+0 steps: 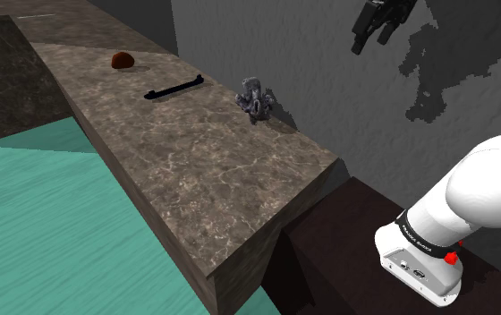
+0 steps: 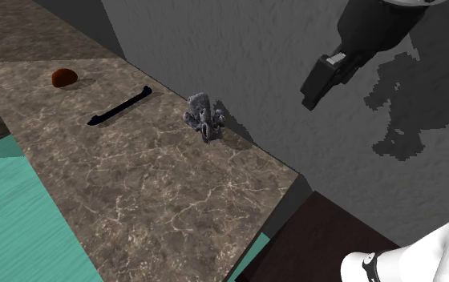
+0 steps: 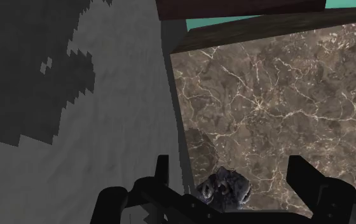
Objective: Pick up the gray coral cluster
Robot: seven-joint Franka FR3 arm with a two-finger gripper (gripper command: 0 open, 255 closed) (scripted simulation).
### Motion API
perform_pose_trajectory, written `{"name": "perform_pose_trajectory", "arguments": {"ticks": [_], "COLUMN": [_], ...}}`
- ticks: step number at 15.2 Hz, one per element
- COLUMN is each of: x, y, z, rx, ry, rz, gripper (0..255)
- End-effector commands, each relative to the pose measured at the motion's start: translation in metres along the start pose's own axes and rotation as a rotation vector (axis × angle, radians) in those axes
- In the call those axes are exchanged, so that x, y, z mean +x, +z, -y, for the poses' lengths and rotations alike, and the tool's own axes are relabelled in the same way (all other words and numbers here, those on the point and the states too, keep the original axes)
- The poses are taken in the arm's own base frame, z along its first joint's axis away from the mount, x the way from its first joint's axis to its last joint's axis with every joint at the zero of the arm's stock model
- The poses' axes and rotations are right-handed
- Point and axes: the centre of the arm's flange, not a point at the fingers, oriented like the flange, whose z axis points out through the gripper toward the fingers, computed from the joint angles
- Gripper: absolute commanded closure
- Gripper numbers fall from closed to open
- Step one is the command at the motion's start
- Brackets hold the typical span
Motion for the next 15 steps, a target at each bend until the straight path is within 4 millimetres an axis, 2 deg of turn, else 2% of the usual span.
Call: {"name": "perform_pose_trajectory", "arguments": {"ticks": [1,15], "x": [0.000,0.154], "y": [0.000,0.117], "z": [0.000,0.042], "rx": [0.000,-0.018], "ry": [0.000,-0.015], "rz": [0.000,0.099], "gripper": [0,0]}}
